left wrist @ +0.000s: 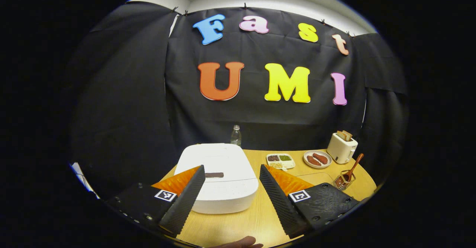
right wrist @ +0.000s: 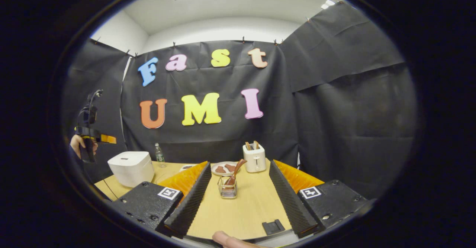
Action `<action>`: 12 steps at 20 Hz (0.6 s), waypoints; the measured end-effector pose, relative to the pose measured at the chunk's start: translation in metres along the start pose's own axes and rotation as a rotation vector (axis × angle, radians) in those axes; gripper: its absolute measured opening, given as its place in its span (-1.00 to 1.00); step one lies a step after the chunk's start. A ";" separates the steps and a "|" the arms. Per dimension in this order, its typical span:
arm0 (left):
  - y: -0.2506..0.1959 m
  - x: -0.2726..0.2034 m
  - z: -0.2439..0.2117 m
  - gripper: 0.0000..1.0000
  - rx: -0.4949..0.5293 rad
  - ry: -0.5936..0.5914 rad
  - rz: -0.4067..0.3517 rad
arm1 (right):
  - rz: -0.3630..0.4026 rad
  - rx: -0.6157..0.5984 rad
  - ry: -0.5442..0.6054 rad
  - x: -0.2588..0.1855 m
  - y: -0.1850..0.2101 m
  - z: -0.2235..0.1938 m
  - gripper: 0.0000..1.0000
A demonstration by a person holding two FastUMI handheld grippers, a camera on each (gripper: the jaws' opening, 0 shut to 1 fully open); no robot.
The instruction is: Close the left gripper, press the button to open the rice cooker; take a wooden spoon from the chopstick holder with the right hand, scoop a spoonful of rice and pour it into the rice cooker, then put the wooden spoon back into the chopstick holder.
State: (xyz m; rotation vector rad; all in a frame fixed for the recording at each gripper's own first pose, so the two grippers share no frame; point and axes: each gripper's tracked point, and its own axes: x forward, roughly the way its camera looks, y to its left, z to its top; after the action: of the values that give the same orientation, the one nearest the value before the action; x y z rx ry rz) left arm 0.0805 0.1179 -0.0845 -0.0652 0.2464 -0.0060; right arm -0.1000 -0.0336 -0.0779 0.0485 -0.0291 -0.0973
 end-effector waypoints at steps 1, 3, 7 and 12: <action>-0.010 -0.016 0.005 0.88 -0.010 -0.024 -0.008 | 0.004 0.000 0.004 0.000 0.001 0.001 1.00; -0.026 -0.040 0.013 0.88 -0.036 -0.074 -0.037 | -0.003 -0.014 0.011 0.003 0.000 0.002 1.00; -0.054 -0.085 0.005 0.88 -0.050 -0.137 -0.086 | -0.009 -0.027 0.012 0.000 -0.003 0.009 1.00; -0.092 -0.137 -0.013 0.88 -0.017 -0.202 -0.187 | -0.007 -0.023 -0.002 -0.007 -0.007 0.014 1.00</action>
State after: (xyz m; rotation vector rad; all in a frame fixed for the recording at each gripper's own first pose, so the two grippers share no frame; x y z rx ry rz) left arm -0.0552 0.0273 -0.0579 -0.1054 0.0380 -0.1828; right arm -0.1078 -0.0404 -0.0640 0.0255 -0.0298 -0.1044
